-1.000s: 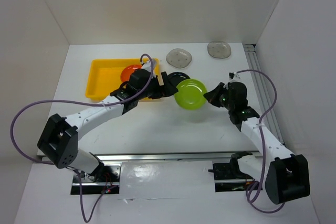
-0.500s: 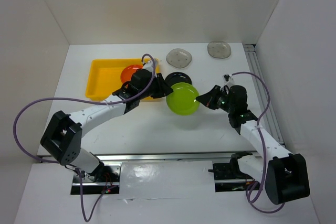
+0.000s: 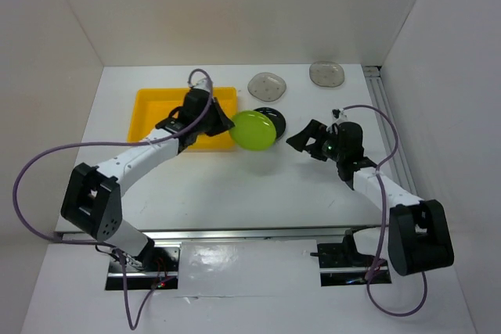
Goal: Place the plates into the plastic bin on the countertop
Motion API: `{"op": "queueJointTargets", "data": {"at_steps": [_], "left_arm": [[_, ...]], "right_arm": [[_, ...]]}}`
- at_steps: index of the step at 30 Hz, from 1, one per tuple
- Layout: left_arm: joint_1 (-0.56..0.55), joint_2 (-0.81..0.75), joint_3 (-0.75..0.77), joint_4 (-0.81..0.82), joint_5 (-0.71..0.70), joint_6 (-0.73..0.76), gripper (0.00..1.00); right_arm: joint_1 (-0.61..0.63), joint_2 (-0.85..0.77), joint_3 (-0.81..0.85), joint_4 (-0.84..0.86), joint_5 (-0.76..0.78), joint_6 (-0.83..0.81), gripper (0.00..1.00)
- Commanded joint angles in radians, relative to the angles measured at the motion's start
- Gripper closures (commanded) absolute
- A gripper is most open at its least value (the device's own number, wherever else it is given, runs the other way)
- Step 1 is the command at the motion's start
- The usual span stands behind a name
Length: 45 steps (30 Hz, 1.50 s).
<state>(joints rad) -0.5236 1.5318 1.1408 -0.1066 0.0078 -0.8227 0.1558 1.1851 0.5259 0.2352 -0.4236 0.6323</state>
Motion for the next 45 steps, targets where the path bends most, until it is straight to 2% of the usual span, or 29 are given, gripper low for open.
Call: {"op": "queueJointTargets", "data": {"at_steps": [1,5,7,9,12,16,21,25,26,29,30,32,34,36,39,40,42,43,44,45], "left_arm": [[0.137,-0.111,0.001,-0.035,-0.127,-0.073,1.00],[0.261,-0.160,-0.023,-0.047,-0.161,-0.095,1.00],[0.332,-0.160,-0.032,-0.047,-0.177,-0.104,1.00],[0.419,-0.104,-0.010,-0.060,-0.168,-0.128,1.00],[0.490,-0.027,0.027,-0.048,-0.128,-0.113,1.00],[0.543,0.130,0.080,-0.034,-0.040,-0.090,1.00],[0.553,0.220,0.109,-0.024,0.001,-0.076,1.00],[0.531,0.258,0.141,-0.044,0.011,-0.043,0.82],[0.522,0.275,0.157,-0.062,0.011,-0.043,0.70],[0.513,0.298,0.157,-0.062,-0.005,-0.043,0.44],[0.513,0.298,0.166,-0.071,-0.005,-0.043,0.28],[0.513,0.312,0.178,-0.080,-0.005,-0.043,0.19],[0.513,0.326,0.201,-0.117,-0.005,-0.043,0.13],[0.504,0.326,0.201,-0.136,-0.015,-0.043,0.00],[0.482,0.308,0.224,-0.223,-0.064,-0.053,0.00],[0.461,0.273,0.235,-0.281,-0.118,-0.053,0.00],[0.441,0.226,0.244,-0.336,-0.167,-0.062,0.00],[0.430,0.197,0.244,-0.355,-0.180,-0.073,0.00],[0.421,0.121,0.216,-0.364,-0.193,-0.073,0.00],[0.401,0.078,0.188,-0.345,-0.193,-0.082,0.00]], "right_arm": [[-0.029,0.086,0.022,0.093,0.054,-0.031,0.00],[-0.029,0.206,0.046,0.136,0.092,-0.031,0.00],[-0.019,0.293,0.066,0.165,0.065,-0.031,0.00],[-0.028,0.402,0.101,0.252,0.011,-0.031,0.00],[-0.029,0.542,0.204,0.265,-0.030,-0.020,0.03],[-0.029,0.654,0.302,0.256,-0.015,-0.020,0.03],[-0.019,0.786,0.445,0.193,-0.003,-0.029,0.06],[-0.010,0.864,0.497,0.161,0.008,-0.039,0.12],[-0.010,0.875,0.511,0.161,0.019,-0.039,0.13],[-0.010,0.901,0.523,0.138,0.029,-0.039,0.18],[-0.010,0.910,0.523,0.125,0.045,-0.039,0.20],[-0.010,0.919,0.533,0.116,0.045,-0.029,0.24],[-0.010,0.929,0.533,0.116,0.036,-0.020,0.34],[-0.001,0.949,0.533,0.116,0.036,-0.010,0.38],[0.011,0.970,0.533,0.116,0.026,-0.009,0.49],[0.011,0.970,0.533,0.116,0.026,-0.009,0.58],[0.020,0.970,0.533,0.116,0.026,-0.009,0.66],[0.021,0.970,0.533,0.116,0.035,-0.009,0.76],[0.021,0.958,0.533,0.107,0.036,-0.022,0.93],[0.011,0.938,0.522,0.107,0.036,-0.022,0.96]]}}
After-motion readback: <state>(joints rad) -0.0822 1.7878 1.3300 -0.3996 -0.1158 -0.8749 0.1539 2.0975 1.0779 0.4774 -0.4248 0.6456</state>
